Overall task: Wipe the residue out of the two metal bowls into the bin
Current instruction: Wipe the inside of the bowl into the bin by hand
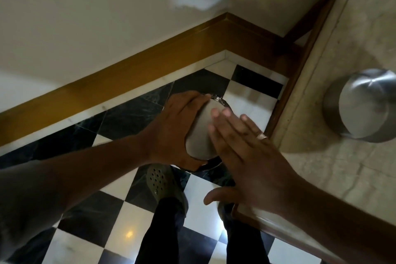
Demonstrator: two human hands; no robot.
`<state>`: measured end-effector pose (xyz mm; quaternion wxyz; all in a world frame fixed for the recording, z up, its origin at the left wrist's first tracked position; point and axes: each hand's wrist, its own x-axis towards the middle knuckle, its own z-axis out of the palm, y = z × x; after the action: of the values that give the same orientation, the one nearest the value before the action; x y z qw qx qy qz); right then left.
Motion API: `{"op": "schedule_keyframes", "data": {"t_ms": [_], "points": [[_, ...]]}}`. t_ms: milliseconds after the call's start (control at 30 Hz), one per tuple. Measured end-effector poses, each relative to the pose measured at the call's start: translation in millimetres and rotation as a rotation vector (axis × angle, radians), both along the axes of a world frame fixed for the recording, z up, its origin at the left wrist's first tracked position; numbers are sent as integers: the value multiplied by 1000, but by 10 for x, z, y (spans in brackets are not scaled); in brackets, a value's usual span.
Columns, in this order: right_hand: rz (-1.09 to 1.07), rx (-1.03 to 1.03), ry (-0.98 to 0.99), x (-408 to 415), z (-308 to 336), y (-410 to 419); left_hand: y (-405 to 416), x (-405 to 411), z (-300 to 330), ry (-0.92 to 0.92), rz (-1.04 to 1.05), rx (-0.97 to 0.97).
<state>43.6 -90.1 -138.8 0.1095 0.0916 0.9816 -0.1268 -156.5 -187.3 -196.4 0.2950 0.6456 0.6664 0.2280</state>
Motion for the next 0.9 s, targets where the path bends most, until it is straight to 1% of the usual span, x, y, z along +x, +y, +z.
{"op": "schedule_keyframes", "data": {"t_ms": [100,133,167,200,233,300,333,367,400,467,533,567,600,633,700,733,767,800,900], "points": [[-152,-2,344,-44,340,87,-24,-14,-34,21,18,-20],[-177,2,415,-49,425,116,-3,-20,-16,37,38,-5],[-182,5,440,-41,449,124,25,-19,24,45,51,9],[-151,7,408,-30,405,123,64,-17,59,47,63,24],[-84,8,299,-25,321,121,101,-16,81,53,74,41],[66,-36,13,8,105,119,126,-13,69,87,43,43],[95,-67,-56,20,40,112,102,-13,56,96,13,17],[89,-73,-62,4,26,121,70,-26,49,98,-3,-11],[54,-72,-3,-29,54,149,40,-42,40,91,-1,-28],[-51,-75,211,-122,262,214,-13,-92,35,84,13,-47],[-127,-46,396,-179,437,253,-28,-136,70,109,35,-13],[-137,-23,443,-188,466,255,-15,-146,98,113,39,5],[-116,4,443,-182,434,239,9,-149,125,106,46,18],[-64,12,375,-166,350,216,29,-143,134,95,58,31],[69,-47,102,-113,118,157,45,-130,121,92,50,34],[110,-95,-6,-79,18,129,29,-126,113,91,21,15],[130,-127,-69,-50,-38,105,-17,-111,104,78,-1,-4],[134,-140,-78,-46,-79,92,-71,-108,95,63,-1,-14],[138,-127,-7,-29,-116,65,-171,-106,84,10,49,-40]]}}
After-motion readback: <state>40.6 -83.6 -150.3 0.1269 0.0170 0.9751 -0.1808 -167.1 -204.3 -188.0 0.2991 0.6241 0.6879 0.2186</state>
